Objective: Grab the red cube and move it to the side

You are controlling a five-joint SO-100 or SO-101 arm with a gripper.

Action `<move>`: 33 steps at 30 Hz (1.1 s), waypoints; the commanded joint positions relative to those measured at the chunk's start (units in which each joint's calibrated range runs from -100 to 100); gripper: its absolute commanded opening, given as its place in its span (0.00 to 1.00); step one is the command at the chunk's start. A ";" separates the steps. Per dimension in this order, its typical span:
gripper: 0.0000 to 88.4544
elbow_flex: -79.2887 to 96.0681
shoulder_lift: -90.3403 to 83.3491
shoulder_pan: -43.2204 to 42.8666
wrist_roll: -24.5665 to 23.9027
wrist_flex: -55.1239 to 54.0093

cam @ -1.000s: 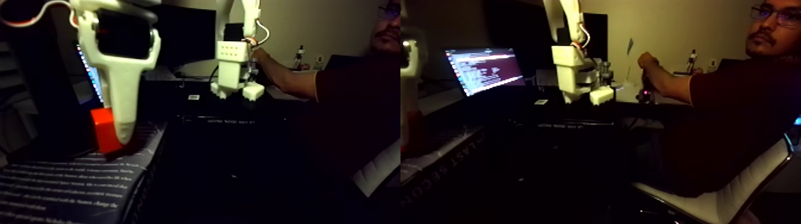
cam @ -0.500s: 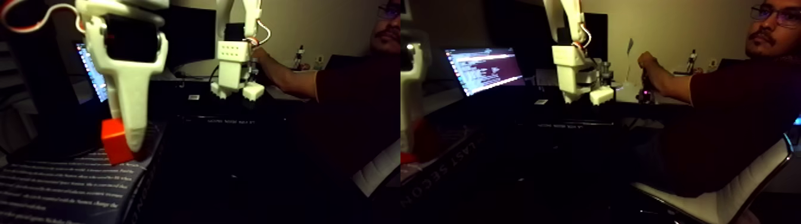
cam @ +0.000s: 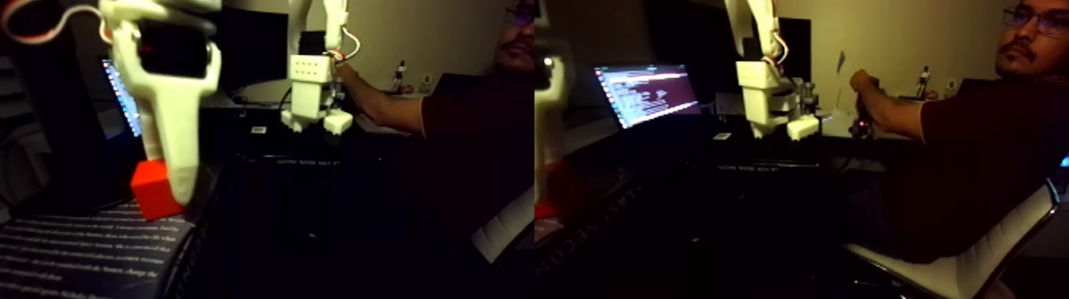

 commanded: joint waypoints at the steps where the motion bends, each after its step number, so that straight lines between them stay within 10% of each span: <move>1: 0.31 -0.14 -6.35 0.78 1.22 0.32; 14: 0.31 -0.14 -22.15 1.70 4.30 15.02; 33: 0.27 24.53 -54.76 -29.94 -38.70 20.42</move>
